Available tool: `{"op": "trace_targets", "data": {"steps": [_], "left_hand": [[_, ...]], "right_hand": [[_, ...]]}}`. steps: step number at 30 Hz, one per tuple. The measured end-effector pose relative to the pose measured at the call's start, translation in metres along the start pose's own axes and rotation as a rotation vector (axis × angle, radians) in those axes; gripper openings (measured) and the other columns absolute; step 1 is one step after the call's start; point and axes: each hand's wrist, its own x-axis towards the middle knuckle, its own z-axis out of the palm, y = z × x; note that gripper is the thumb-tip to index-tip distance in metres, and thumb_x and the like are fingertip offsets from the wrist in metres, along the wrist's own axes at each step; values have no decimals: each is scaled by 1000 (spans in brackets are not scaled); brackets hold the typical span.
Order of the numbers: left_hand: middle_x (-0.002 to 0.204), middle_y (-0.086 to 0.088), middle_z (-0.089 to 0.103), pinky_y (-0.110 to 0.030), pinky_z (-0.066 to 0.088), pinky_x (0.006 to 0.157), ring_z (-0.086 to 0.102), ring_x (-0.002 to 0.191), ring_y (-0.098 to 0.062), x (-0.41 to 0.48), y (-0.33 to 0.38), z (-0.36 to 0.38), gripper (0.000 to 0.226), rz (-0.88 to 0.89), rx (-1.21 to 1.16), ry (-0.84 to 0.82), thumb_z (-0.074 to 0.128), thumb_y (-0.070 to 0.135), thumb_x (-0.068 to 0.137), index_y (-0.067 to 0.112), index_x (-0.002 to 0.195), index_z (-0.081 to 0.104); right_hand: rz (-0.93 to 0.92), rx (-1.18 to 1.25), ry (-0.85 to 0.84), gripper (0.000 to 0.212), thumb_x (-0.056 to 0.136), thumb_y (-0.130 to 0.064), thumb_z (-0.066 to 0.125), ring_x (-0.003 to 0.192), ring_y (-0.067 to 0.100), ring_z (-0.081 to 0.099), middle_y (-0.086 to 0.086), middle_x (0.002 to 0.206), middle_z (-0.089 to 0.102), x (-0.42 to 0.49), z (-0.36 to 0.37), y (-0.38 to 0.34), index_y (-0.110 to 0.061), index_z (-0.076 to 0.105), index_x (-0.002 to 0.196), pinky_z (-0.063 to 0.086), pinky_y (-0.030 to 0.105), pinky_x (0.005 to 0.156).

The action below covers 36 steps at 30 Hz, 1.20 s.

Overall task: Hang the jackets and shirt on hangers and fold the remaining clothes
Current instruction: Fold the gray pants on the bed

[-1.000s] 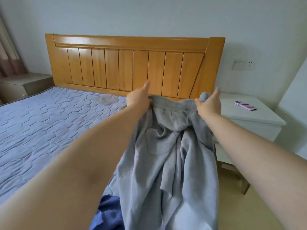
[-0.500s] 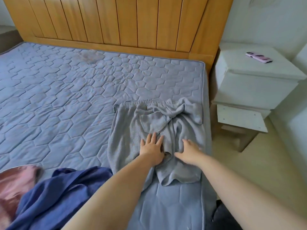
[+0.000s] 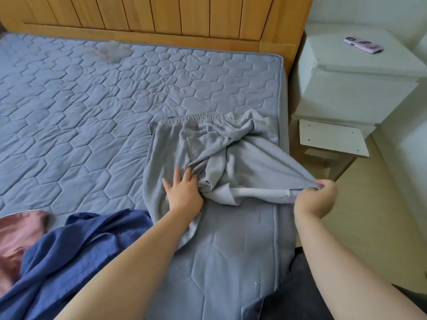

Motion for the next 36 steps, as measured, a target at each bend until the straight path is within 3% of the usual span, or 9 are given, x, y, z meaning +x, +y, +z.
{"op": "trace_targets", "data": {"steps": [3, 8, 13, 19, 23, 26, 29, 33, 36], "left_hand": [[160, -6, 3, -60, 6, 112, -3, 147, -30, -10, 17, 0, 76, 75, -24, 131, 49, 11, 86, 22, 152, 11], [152, -8, 33, -46, 17, 115, 26, 142, -32, -19, 55, 14, 67, 673, -66, 123, 45, 17, 82, 15, 148, 32], [135, -6, 46, -39, 42, 94, 43, 123, -26, -16, 76, 11, 65, 252, -29, -68, 51, 47, 88, 14, 140, 32], [135, -5, 48, -40, 36, 98, 41, 125, -27, 0, 82, -8, 71, 171, 79, -151, 61, 24, 83, 19, 145, 26], [116, -1, 62, -34, 32, 99, 51, 114, -23, -3, 80, -16, 28, 208, 324, -137, 54, 13, 86, 22, 112, 60], [110, -1, 64, -30, 35, 89, 58, 106, -22, -8, 81, -14, 25, 216, 283, -161, 52, 9, 85, 21, 105, 62], [106, -4, 63, -31, 41, 76, 60, 99, -27, -9, 77, -18, 28, 148, -45, -83, 52, 5, 83, 17, 107, 59], [71, 2, 57, -36, 56, 66, 58, 61, -16, -25, 67, -24, 25, -138, -1106, 150, 59, 10, 87, 22, 109, 59], [73, -2, 57, -37, 58, 55, 55, 48, -17, -38, 51, -12, 31, -255, -1163, -108, 56, -1, 83, 12, 111, 58]], "right_hand": [[183, -8, -74, 32, 90, 3, 36, 106, 38, 55, 22, 117, 59, 3, -7, 5, 1, 55, 116, 42, 39, 86], [293, -29, -377, 31, 91, -11, 50, 99, 36, 57, 22, 111, 58, -11, -1, 17, 6, 52, 117, 39, 35, 73], [342, 7, -331, 44, 91, 1, 48, 116, 35, 53, 21, 131, 51, -7, -18, 9, 3, 43, 134, 44, 35, 89], [142, 237, 15, 44, 95, 6, 36, 120, 25, 51, 13, 134, 51, -6, -42, -7, -10, 45, 135, 38, 20, 88], [550, 113, -280, 24, 96, -14, 49, 69, 27, 61, 18, 89, 63, 11, -20, 25, 0, 59, 112, 52, 36, 69], [572, -46, -501, 27, 91, -27, 61, 52, 20, 52, 11, 65, 55, 11, -12, 30, 0, 57, 92, 52, 36, 60], [370, -69, -311, 34, 97, -20, 49, 84, 38, 61, 24, 95, 62, 7, -23, 17, 8, 56, 113, 48, 43, 75], [109, 162, 22, 25, 99, -5, 35, 104, 29, 56, 18, 116, 57, 0, -54, -4, 0, 49, 118, 39, 25, 77], [162, 163, 11, 27, 91, 4, 37, 93, 25, 54, 13, 108, 56, 2, -56, 0, -3, 50, 114, 40, 26, 76]]}}
